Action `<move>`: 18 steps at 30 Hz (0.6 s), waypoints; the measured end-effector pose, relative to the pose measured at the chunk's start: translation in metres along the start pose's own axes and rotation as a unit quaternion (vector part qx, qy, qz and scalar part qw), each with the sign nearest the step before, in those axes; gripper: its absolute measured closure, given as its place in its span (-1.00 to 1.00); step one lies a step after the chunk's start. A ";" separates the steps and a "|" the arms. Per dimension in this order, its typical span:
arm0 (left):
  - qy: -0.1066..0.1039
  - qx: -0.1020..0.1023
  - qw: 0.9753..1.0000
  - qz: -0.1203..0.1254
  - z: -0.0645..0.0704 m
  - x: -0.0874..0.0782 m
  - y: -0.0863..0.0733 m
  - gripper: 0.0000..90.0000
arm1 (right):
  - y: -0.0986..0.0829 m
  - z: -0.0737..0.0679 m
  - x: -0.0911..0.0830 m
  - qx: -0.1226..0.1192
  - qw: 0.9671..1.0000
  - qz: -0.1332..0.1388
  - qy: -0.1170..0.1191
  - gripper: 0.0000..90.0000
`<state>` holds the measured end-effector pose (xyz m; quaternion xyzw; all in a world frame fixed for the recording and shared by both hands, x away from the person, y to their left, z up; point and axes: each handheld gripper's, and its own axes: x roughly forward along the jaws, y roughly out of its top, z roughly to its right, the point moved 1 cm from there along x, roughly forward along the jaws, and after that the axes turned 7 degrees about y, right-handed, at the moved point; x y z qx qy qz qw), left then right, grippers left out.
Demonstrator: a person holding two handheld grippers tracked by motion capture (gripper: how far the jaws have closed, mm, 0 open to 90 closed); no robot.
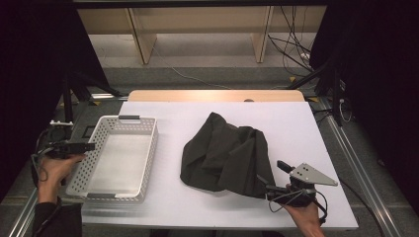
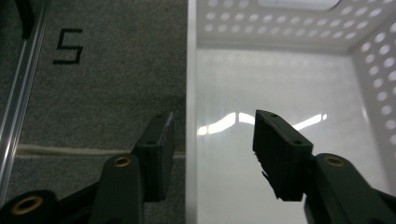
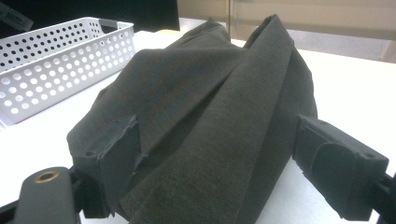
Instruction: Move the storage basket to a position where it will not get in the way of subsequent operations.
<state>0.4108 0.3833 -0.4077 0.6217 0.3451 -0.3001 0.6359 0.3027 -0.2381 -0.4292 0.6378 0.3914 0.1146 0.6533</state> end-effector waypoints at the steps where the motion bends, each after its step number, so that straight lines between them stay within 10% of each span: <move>1: -0.001 -0.002 1.000 -0.006 -0.001 0.002 -0.001 0.15 | 0.000 0.000 0.000 0.001 1.000 0.000 0.000 -0.64; 10: 0.011 0.004 0.999 -0.039 -0.005 0.010 -0.006 0.81 | 0.000 0.000 0.000 0.001 1.000 -0.001 -0.001 -0.63; 18: -0.005 -0.033 0.999 -0.034 -0.002 0.014 -0.003 0.87 | 0.000 0.001 0.001 -0.001 1.000 -0.002 -0.003 -0.63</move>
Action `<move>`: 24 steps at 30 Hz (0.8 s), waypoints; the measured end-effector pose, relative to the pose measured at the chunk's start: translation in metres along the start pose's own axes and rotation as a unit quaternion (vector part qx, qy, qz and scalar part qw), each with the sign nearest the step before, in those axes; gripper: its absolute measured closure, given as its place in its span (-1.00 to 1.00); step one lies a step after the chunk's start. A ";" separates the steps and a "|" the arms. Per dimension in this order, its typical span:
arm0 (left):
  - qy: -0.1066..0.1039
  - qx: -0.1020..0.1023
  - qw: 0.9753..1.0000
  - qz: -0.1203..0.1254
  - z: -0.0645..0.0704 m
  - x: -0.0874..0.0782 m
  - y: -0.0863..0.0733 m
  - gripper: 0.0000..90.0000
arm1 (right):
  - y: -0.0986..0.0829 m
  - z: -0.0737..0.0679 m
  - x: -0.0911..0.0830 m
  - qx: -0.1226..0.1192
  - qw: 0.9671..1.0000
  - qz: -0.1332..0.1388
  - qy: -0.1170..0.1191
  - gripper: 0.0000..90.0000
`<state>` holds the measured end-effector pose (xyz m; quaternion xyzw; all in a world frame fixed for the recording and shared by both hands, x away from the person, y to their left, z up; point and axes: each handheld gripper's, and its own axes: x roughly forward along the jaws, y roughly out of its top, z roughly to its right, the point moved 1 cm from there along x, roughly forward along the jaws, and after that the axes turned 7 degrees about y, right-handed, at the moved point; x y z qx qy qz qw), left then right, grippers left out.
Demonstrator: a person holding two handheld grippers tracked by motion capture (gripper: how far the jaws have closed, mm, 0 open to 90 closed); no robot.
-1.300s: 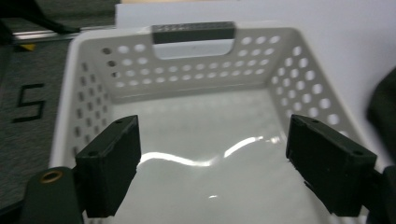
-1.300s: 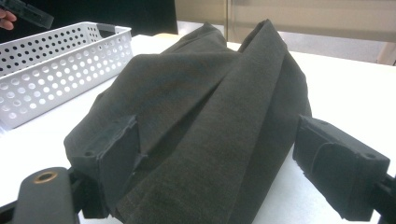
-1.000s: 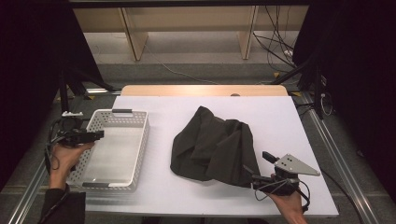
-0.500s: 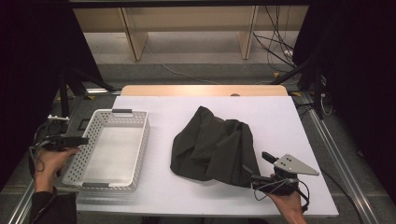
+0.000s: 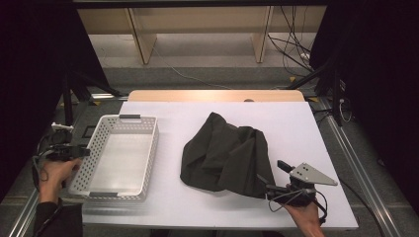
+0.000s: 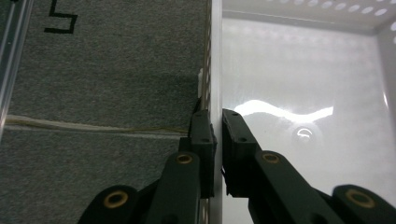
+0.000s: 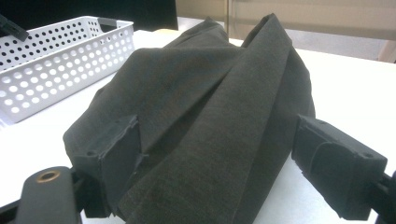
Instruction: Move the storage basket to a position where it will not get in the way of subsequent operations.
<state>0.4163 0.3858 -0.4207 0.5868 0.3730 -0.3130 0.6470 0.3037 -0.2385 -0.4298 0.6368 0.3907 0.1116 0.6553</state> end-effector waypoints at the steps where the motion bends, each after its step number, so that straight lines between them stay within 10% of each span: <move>1: 0.002 0.002 1.000 0.001 0.002 0.001 0.002 0.87 | 0.000 0.000 0.001 0.001 1.000 0.000 -0.001 -0.63; 24: -0.010 -0.001 1.000 0.030 0.020 0.010 0.015 0.68 | 0.000 0.001 0.002 0.003 1.000 -0.004 -0.004 -0.62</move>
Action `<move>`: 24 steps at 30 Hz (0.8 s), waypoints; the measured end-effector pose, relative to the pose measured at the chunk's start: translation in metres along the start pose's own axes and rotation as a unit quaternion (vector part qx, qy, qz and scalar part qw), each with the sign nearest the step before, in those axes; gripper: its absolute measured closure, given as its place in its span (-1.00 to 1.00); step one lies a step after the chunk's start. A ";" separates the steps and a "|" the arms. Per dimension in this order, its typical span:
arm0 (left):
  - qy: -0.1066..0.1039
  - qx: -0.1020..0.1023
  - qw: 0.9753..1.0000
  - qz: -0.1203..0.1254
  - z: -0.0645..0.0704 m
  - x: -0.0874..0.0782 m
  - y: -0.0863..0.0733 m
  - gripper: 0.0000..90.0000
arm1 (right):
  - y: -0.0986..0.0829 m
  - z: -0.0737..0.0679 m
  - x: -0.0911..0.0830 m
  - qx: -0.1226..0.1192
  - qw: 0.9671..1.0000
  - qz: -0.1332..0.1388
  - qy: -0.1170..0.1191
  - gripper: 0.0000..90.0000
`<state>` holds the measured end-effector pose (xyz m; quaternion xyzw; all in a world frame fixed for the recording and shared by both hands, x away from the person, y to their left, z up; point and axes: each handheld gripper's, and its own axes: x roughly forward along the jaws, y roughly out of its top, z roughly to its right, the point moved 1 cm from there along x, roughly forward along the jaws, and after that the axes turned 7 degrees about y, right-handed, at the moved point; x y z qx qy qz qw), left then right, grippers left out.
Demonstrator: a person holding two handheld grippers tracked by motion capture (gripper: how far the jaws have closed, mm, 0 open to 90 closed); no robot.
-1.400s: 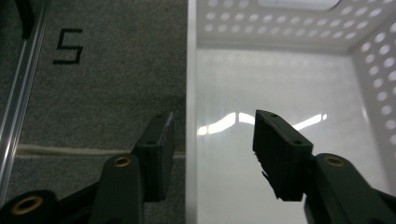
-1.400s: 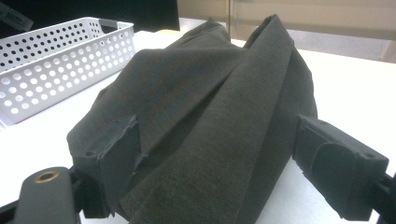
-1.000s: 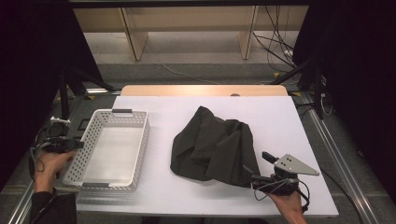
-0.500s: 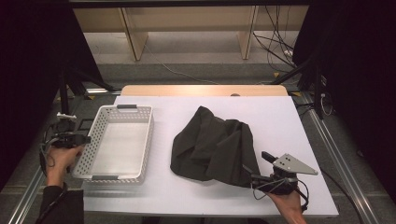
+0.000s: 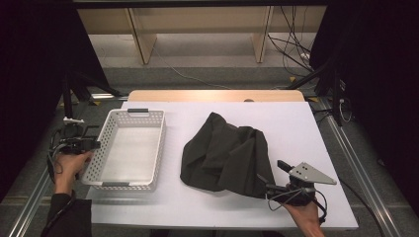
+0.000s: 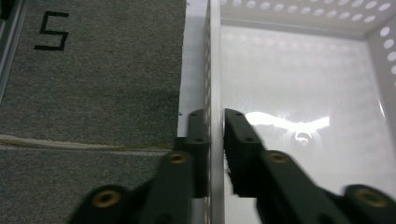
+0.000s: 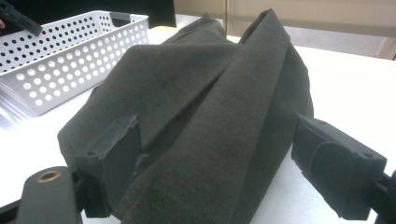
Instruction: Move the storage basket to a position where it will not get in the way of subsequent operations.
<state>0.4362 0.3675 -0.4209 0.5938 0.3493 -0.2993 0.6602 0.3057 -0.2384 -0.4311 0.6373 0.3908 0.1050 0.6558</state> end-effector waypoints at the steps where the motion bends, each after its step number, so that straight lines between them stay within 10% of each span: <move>1: -0.006 -0.002 1.000 0.007 0.001 -0.002 0.001 0.61 | 0.000 0.000 0.000 0.001 1.000 -0.001 0.000 -0.62; 10: -0.056 -0.012 0.998 0.041 0.025 -0.025 0.014 -0.30 | 0.000 0.000 0.000 0.000 1.000 -0.001 -0.001 -0.62; 24: -0.139 0.023 0.988 0.066 0.089 -0.037 0.019 -0.59 | 0.000 0.000 0.000 -0.002 1.000 -0.003 -0.001 -0.62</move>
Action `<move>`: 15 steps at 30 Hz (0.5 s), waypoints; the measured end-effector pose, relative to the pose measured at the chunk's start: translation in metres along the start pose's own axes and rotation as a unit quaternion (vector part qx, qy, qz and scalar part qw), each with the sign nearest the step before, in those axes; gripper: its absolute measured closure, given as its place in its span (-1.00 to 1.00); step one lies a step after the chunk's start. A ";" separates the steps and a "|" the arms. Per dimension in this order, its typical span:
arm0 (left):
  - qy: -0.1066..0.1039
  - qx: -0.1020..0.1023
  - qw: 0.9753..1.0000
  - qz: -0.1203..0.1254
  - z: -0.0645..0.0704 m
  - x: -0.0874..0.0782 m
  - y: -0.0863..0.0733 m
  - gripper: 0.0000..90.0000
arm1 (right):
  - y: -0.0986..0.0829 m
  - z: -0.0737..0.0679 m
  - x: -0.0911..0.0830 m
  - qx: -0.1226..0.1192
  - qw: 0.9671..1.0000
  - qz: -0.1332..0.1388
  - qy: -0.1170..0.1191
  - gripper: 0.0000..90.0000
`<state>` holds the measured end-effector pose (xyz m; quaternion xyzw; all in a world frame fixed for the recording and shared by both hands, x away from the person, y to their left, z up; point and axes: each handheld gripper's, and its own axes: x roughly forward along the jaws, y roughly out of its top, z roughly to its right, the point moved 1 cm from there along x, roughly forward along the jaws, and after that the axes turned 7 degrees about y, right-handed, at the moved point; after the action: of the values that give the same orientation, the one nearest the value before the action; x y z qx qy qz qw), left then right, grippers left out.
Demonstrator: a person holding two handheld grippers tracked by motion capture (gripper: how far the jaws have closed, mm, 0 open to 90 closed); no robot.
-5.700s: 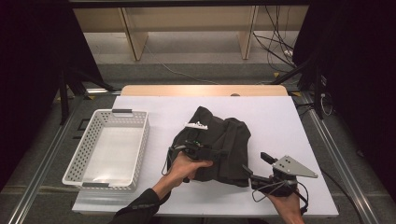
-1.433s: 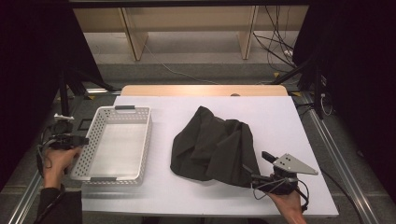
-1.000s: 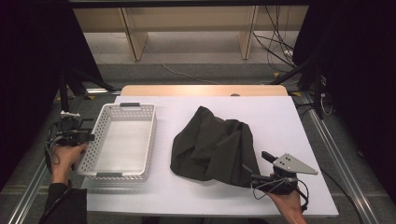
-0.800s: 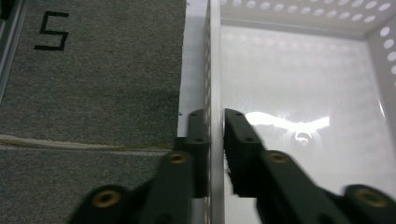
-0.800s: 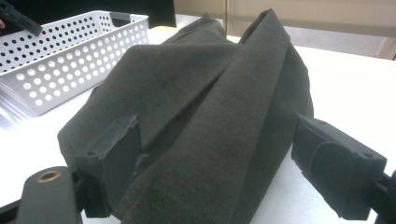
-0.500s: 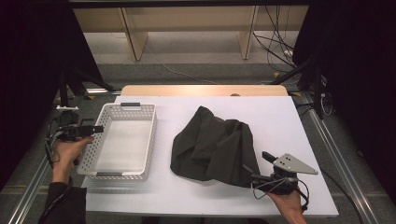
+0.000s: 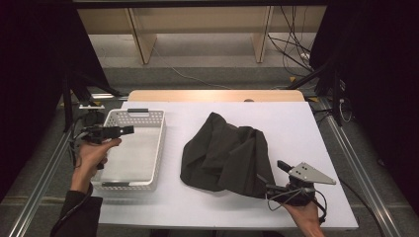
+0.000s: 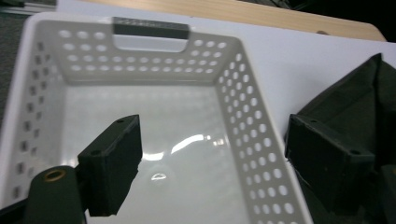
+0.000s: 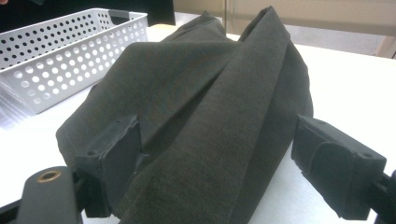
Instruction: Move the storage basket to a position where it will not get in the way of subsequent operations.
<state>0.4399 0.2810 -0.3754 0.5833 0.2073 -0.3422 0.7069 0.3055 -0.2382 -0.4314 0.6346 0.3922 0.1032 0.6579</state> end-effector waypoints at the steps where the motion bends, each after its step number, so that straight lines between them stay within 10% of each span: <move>1: -0.005 0.001 1.000 0.001 0.005 0.001 0.000 -0.60 | 0.000 0.000 0.000 0.000 1.000 0.001 0.000 -0.62; 15: -0.082 0.043 0.996 0.007 0.056 0.006 -0.007 -0.66 | 0.000 0.001 -0.001 0.002 1.000 -0.001 0.000 -0.62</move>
<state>0.4330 0.2247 -0.3710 0.5848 0.1296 -0.3927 0.6979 0.3055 -0.2389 -0.4309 0.6353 0.3931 0.1019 0.6569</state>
